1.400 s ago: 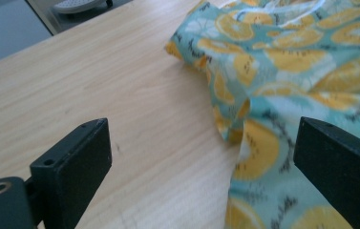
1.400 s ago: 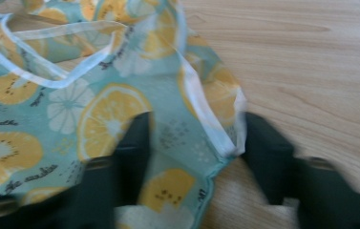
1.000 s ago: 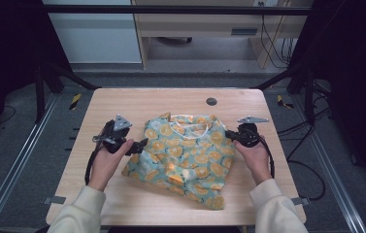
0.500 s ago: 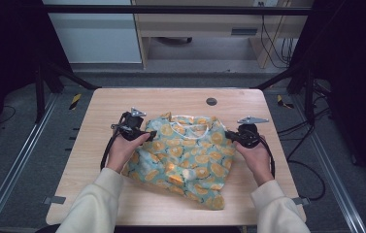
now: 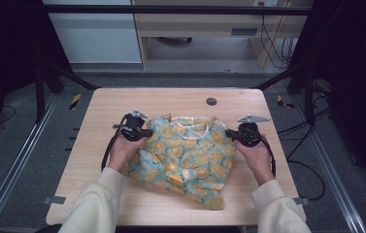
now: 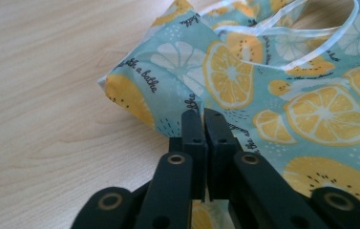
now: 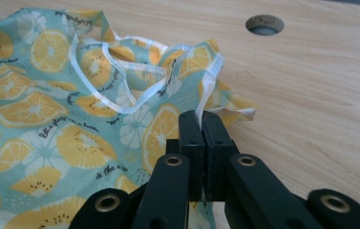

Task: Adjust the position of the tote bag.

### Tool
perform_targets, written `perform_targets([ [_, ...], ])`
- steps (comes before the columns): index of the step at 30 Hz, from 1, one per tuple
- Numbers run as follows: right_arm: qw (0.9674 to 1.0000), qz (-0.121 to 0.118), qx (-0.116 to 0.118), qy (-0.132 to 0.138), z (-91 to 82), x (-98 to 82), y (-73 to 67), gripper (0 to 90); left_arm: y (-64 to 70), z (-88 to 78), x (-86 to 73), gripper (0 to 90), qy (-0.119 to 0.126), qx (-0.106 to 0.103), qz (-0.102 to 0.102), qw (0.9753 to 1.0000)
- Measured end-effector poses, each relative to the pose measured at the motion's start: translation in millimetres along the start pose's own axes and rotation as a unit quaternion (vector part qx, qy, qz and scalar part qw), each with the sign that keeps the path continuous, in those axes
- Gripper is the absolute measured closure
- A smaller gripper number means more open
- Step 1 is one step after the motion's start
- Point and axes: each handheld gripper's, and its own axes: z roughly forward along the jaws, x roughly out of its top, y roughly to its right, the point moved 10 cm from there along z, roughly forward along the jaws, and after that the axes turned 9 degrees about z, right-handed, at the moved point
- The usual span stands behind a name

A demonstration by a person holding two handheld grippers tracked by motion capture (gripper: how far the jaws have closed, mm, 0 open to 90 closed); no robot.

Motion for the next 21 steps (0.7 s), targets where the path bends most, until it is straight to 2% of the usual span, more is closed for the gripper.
perform_targets([
  [3,0.9999,-0.005,-0.001,0.011,-8.7,8.2,-2.2,88.9,-1.4,-12.0,7.7,89.8,0.026,0.021,0.017,0.9993],
  [6,0.9995,-0.013,-0.001,0.029,-21.3,17.6,-4.0,89.1,-1.0,-31.6,20.4,90.0,0.069,0.036,0.028,0.9966],
  [8,0.9987,-0.021,-0.002,0.046,-34.1,26.8,-4.9,89.3,-1.8,-42.4,26.2,90.0,0.083,0.044,0.036,0.995],
  [10,0.9986,-0.02,-0.003,0.049,-37.4,28.6,-5.4,89.4,-4.4,-51.5,31.4,90.0,0.095,0.056,0.037,0.9932],
  [16,0.9973,-0.033,-0.01,0.065,-54.4,42.6,-7.6,89.6,-6.3,-64.9,46.8,90.0,0.117,0.067,0.041,0.99],
  [21,0.9963,-0.037,-0.014,0.076,-60.2,51.1,-5.0,89.7,-4.7,-62.9,50.6,90.0,0.114,0.066,0.047,0.9902],
])
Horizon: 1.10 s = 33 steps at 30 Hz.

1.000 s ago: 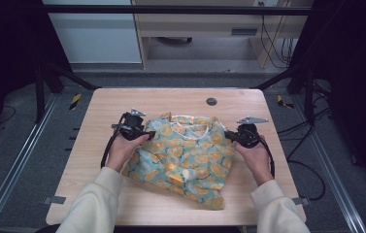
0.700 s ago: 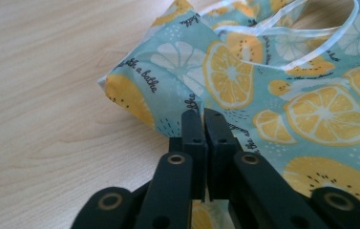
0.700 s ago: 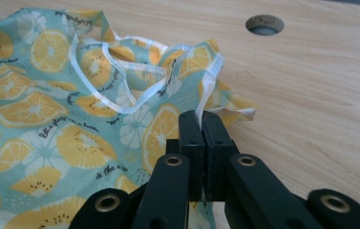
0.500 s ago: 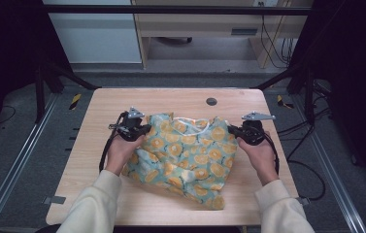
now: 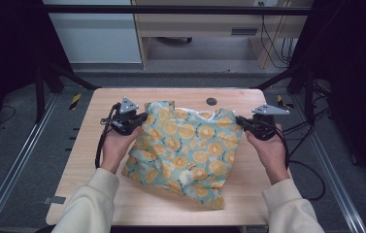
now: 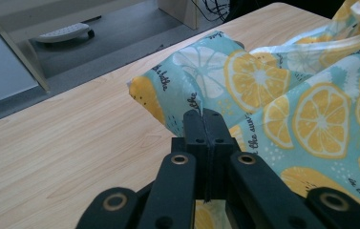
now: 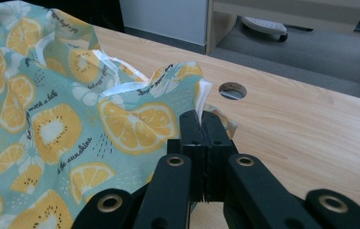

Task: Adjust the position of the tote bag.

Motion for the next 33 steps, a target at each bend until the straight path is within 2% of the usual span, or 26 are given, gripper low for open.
perform_targets([
  [5,1.0,0.0,0.002,0.003,-3.1,2.6,1.0,89.7,1.0,0.1,0.2,90.0,0.001,-0.002,0.003,1.0],
  [13,0.9997,0.002,0.007,0.021,-12.7,11.4,-2.9,89.7,-0.5,-11.6,9.0,90.0,0.014,0.003,0.01,0.9998],
  [15,0.9994,0.004,0.012,0.033,-18.1,16.1,-6.4,89.7,-1.1,-16.9,12.3,90.0,0.021,0.006,0.011,0.9997],
  [20,0.9986,-0.007,0.018,0.049,-32.4,22.3,-17.6,89.6,-1.3,-34.0,18.5,90.0,0.035,0.01,0.018,0.9992],
  [21,0.9982,-0.007,0.02,0.056,-38.9,22.4,-23.2,89.7,-0.5,-37.6,18.4,90.0,0.035,0.01,0.02,0.9991],
  [24,0.9979,-0.011,0.024,0.06,-45.1,20.6,-29.0,89.7,2.7,-48.4,16.6,90.0,0.042,0.012,0.02,0.9988],
  [26,0.9977,-0.016,0.027,0.06,-50.8,19.0,-34.3,89.7,4.0,-54.0,14.5,90.0,0.038,0.011,0.027,0.9989],
  [30,0.9974,-0.027,0.024,0.063,-57.5,22.0,-40.3,89.7,4.2,-60.2,17.4,90.0,0.043,0.01,0.019,0.9988],
  [33,0.9969,-0.024,0.021,0.072,-62.3,28.6,-41.0,89.7,5.1,-65.1,22.2,90.0,0.055,0.009,0.017,0.9983],
])
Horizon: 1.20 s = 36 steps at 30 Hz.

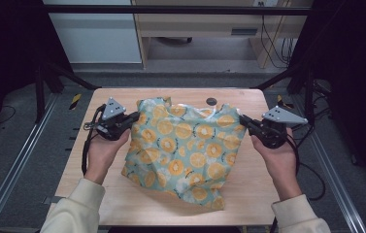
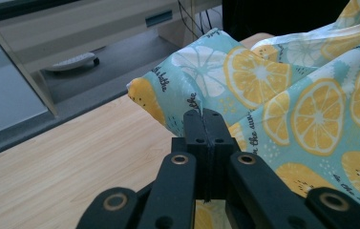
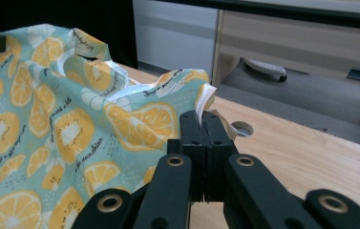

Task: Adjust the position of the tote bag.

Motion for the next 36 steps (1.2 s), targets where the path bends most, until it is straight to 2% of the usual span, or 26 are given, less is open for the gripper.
perform_targets([
  [7,0.9995,-0.004,0.014,0.026,-16.5,8.4,-7.3,89.7,7.5,-18.4,3.1,90.0,0.024,-0.011,0.005,0.9996],
  [10,0.9993,-0.01,0.019,0.03,-26.8,2.1,-14.7,89.7,15.5,-29.9,-0.7,90.0,0.031,-0.015,0.012,0.9993],
  [12,0.9992,-0.013,0.022,0.032,-32.4,-3.0,-19.1,89.7,18.1,-36.5,-2.6,90.0,0.037,-0.012,0.025,0.9989],
  [15,0.999,-0.015,0.028,0.031,-40.9,-13.0,-26.3,89.7,24.2,-45.6,-6.5,90.0,0.046,-0.016,0.025,0.9985],
  [18,0.9989,-0.015,0.035,0.029,-47.1,-23.4,-32.5,89.7,29.9,-50.4,-14.5,90.0,0.046,-0.021,0.03,0.9983],
  [20,0.9989,-0.015,0.035,0.028,-47.6,-25.1,-33.2,89.7,34.5,-52.3,-21.5,90.0,0.04,-0.029,0.024,0.9985],
  [22,0.9988,-0.012,0.038,0.03,-49.7,-31.5,-36.3,89.7,37.7,-55.1,-26.3,90.0,0.047,-0.034,0.021,0.9981],
  [30,0.9985,-0.01,0.048,0.023,-52.0,-50.4,-46.2,89.6,46.8,-63.7,-51.0,90.0,0.04,-0.046,0.022,0.9979],
  [36,0.9982,-0.013,0.057,0.009,-51.9,-65.9,-54.5,89.6,51.0,-69.3,-68.5,90.0,0.041,-0.058,0.007,0.9975],
])
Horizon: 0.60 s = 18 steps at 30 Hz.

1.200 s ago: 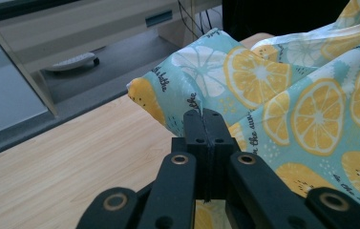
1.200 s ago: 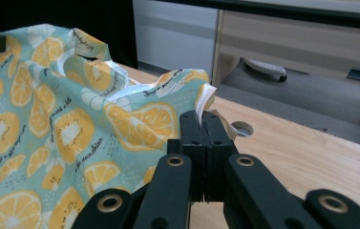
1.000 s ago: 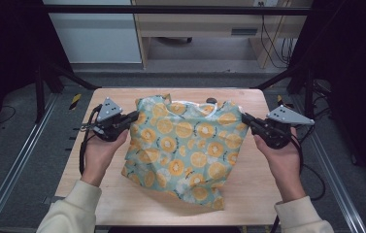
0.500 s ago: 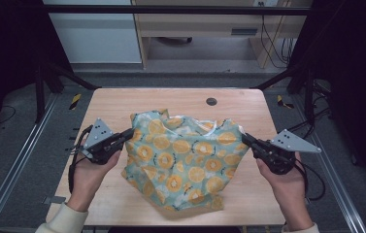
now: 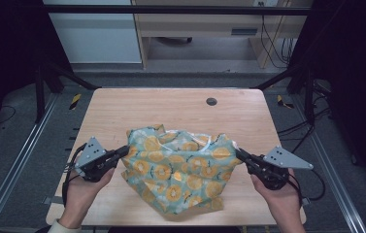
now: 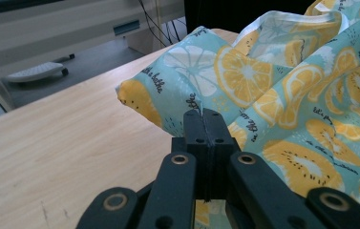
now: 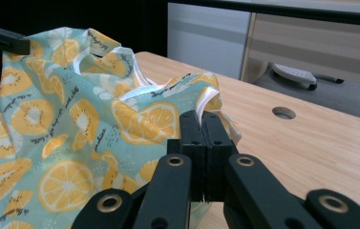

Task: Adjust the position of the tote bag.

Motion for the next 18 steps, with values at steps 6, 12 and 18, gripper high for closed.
perform_targets([
  [6,0.9999,0.001,0.007,-0.01,-0.3,-12.3,-7.4,89.6,5.8,-4.9,-14.5,90.0,-0.002,-0.007,-0.008,0.9999],
  [12,0.9998,0.0,0.016,-0.016,-5.8,-21.7,-16.8,89.6,10.5,-14.0,-18.2,90.0,0.003,-0.012,-0.014,0.9998],
  [18,0.9993,0.003,0.022,-0.028,-8.6,-37.5,-21.5,89.6,17.7,-18.9,-27.3,90.0,0.002,-0.022,-0.018,0.9996],
])
